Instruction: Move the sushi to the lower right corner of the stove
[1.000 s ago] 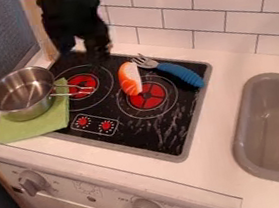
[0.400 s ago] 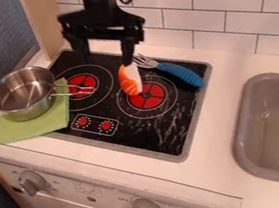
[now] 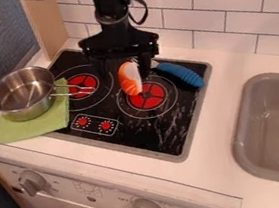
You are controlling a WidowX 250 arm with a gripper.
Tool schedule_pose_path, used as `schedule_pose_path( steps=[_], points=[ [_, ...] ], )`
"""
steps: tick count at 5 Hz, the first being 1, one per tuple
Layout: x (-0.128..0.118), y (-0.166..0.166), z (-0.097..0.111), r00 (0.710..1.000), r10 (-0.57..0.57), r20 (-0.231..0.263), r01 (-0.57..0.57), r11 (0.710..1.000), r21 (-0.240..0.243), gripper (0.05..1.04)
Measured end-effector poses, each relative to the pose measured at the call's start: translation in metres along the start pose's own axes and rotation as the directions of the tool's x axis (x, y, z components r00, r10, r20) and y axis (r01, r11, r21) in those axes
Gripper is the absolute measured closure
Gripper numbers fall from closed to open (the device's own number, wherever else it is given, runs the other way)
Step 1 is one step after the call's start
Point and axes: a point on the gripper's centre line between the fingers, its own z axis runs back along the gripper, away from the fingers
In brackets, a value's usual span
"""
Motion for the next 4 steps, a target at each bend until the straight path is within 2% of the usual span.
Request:
schedule_pose_path(
  steps=[2, 3, 4],
  points=[
    [0.007, -0.008, -0.024, 0.999, 0.016, -0.032, -0.016, 1.0, 0.014, 0.083],
    [0.011, -0.006, -0.032, 0.999, 0.046, -0.03, -0.045, 0.998, 0.039, 0.083],
    [0.014, -0.004, -0.04, 0.997, 0.066, -0.04, -0.062, 0.995, 0.082, 0.14]
  ],
)
